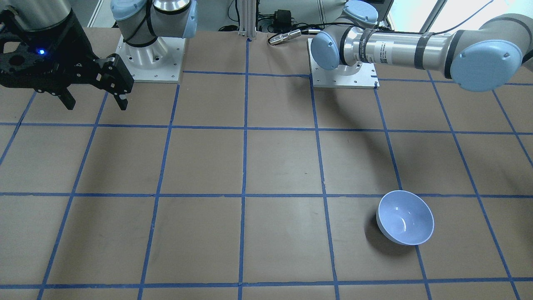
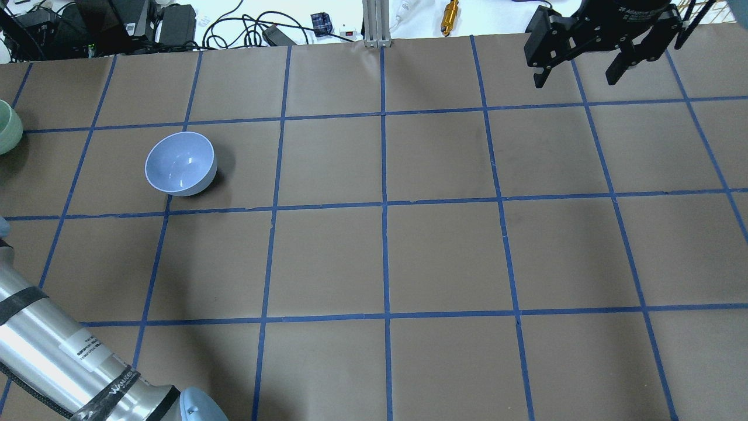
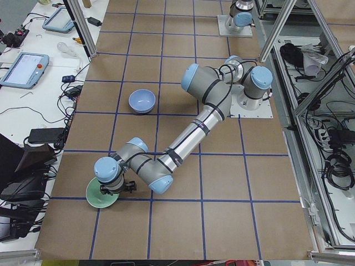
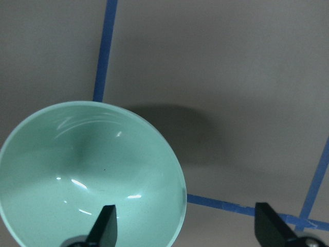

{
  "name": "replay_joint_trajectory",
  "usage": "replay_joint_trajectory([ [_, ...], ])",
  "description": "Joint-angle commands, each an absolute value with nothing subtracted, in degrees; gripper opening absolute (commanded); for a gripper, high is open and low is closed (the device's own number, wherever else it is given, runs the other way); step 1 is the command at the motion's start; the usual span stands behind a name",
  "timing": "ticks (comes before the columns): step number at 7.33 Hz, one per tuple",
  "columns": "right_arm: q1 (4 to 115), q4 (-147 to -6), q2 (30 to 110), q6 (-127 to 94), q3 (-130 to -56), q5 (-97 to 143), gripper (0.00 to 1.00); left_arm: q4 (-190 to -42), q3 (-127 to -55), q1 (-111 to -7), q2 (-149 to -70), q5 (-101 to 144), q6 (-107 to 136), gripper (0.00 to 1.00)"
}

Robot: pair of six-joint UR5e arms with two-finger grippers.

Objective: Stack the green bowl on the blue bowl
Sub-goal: 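Lower the left gripper onto the pale green bowl's rim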

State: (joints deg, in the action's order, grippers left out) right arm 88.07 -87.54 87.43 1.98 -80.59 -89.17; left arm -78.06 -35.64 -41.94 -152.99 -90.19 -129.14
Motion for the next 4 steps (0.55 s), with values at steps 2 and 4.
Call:
replay_joint_trajectory([
  [2,88.07,-87.54,87.36,2.02,-80.6,-89.21,1.0,-77.08,-35.6,-41.84,-154.07,-90.17,-130.17,0.23],
  [4,88.07,-87.54,87.45,2.02,-80.6,-89.12,1.0,-77.08,-35.6,-41.84,-154.07,-90.18,-130.17,0.0],
])
